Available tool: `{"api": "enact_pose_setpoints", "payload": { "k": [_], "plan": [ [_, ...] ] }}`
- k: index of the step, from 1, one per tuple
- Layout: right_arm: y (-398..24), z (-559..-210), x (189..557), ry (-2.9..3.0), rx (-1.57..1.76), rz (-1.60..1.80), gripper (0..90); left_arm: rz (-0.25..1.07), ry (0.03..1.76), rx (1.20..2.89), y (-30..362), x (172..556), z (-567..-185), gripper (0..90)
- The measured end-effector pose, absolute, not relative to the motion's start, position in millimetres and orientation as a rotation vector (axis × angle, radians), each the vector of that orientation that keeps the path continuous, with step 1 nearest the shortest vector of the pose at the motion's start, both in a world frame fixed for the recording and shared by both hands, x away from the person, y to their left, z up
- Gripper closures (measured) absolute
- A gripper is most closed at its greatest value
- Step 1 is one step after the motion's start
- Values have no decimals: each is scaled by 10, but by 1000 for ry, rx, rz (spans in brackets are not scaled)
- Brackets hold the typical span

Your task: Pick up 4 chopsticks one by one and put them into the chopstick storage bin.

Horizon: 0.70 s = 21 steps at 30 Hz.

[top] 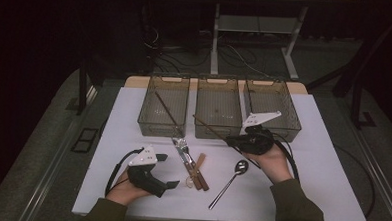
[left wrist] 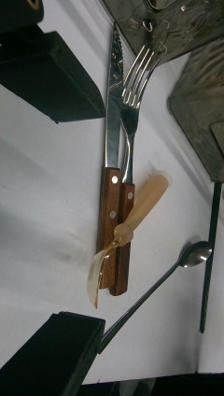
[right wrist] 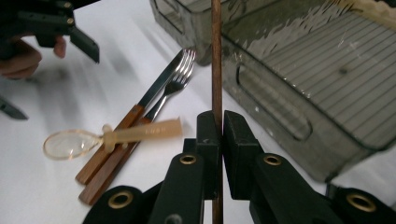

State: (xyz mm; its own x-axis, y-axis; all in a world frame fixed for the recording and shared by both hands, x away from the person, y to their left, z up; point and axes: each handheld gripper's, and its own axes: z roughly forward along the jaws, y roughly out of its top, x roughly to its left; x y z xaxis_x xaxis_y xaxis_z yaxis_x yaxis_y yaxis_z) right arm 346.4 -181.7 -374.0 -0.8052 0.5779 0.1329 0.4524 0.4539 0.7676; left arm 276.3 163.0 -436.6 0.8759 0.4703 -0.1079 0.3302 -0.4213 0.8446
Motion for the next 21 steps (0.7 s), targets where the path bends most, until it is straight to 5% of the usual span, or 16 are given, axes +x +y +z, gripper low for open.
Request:
{"api": "enact_pose_setpoints", "payload": {
  "k": [21],
  "plan": [
    [-1176,-3486,3971,2503,1000,1239,849,163,580,2032,1635,2767,-4358,10]
  ]
}}
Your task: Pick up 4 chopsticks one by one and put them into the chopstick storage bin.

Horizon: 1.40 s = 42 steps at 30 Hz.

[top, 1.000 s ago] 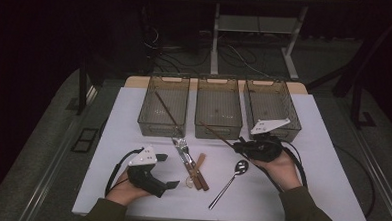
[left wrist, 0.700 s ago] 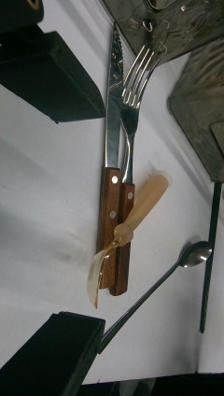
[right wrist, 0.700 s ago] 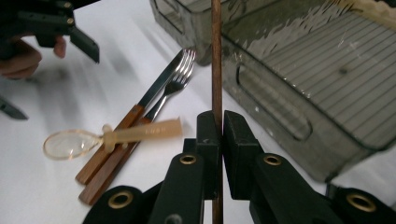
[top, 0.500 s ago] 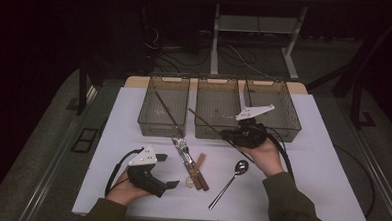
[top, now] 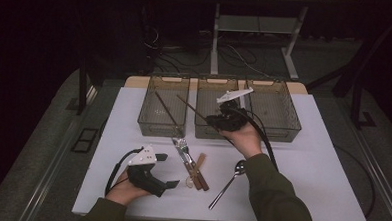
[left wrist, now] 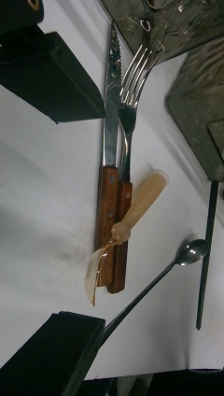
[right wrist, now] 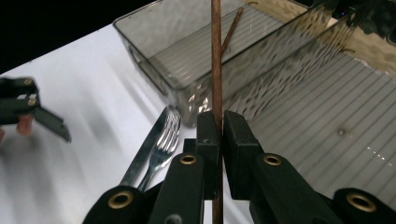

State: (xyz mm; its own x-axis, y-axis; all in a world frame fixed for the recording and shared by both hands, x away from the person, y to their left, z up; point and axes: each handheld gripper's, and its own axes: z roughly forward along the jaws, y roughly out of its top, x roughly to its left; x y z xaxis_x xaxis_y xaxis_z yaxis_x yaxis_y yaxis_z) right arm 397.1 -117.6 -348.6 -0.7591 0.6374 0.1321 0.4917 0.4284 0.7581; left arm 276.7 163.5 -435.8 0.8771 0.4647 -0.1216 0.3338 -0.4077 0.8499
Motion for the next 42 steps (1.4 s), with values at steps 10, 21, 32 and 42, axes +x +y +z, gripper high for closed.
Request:
{"api": "enact_pose_setpoints", "payload": {
  "k": [10,21,32,42],
  "plan": [
    [-816,-3381,4254,2508,1044,1168,849,166,567,2027,1637,2767,-4349,10],
    [-404,-3352,4555,2475,1085,1154,849,158,571,2017,1638,2767,-4345,10],
    [-63,-3449,4814,2452,1162,1128,849,158,568,2009,1650,2773,-4340,10],
    [177,-3555,5033,2438,1251,1059,848,154,565,2001,1659,2772,-4335,10]
  ]
}}
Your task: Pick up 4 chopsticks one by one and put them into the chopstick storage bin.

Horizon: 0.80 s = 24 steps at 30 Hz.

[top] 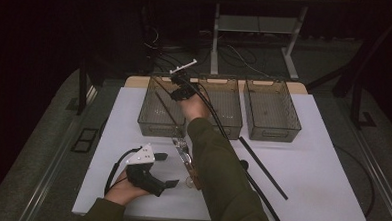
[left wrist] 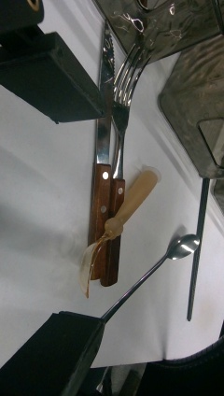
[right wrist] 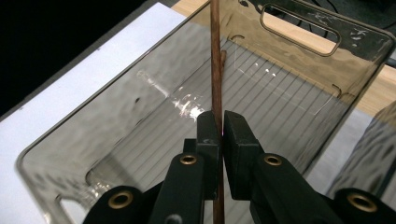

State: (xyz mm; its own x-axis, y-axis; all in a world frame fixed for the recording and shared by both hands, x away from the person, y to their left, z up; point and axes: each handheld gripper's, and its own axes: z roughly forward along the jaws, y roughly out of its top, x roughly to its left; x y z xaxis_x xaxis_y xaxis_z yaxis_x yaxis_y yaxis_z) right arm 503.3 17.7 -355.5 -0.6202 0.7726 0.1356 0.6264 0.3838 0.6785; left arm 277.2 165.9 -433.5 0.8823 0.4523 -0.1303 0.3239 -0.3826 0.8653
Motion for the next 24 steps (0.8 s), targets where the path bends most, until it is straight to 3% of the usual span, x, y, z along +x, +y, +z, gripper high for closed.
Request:
{"api": "enact_pose_setpoints", "payload": {
  "k": [14,16,24],
  "plan": [
    [384,-3640,5135,2442,1267,992,839,150,565,1994,1662,2776,-4333,10],
    [390,-3647,5136,2428,1266,1001,751,152,564,1995,1665,2776,-4331,10],
    [341,-3587,5119,2449,1258,1028,670,149,569,1994,1661,2769,-4332,10]
  ]
}}
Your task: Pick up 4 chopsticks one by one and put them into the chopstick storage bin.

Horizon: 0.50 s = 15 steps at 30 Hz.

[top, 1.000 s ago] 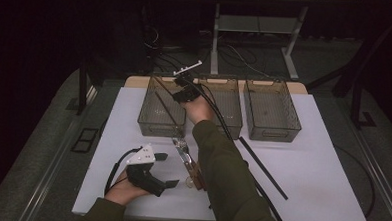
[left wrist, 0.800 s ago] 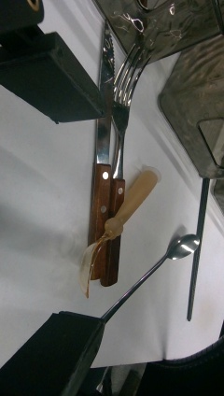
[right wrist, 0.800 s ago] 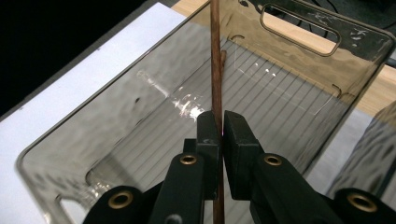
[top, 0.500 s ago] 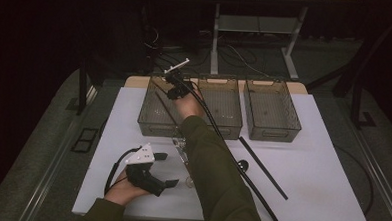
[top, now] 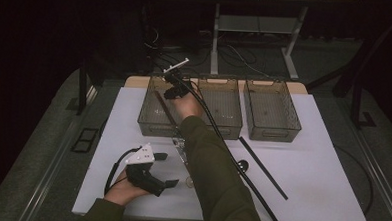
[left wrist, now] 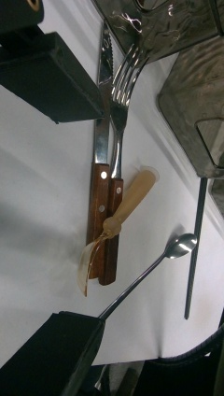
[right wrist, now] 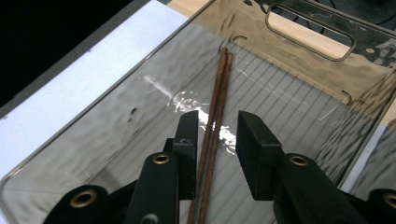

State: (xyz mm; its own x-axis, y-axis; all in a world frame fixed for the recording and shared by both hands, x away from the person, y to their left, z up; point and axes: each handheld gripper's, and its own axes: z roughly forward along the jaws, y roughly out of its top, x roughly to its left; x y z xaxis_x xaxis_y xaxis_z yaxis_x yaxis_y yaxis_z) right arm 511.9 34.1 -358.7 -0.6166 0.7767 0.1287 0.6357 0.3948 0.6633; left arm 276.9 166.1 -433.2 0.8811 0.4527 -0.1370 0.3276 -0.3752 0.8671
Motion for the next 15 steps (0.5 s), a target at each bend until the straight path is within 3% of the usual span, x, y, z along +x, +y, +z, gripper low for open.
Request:
{"api": "enact_pose_setpoints", "payload": {
  "k": [15],
  "plan": [
    [-62,-3454,4824,2504,1084,1188,450,161,567,2014,1671,2775,-4334,10]
  ]
}}
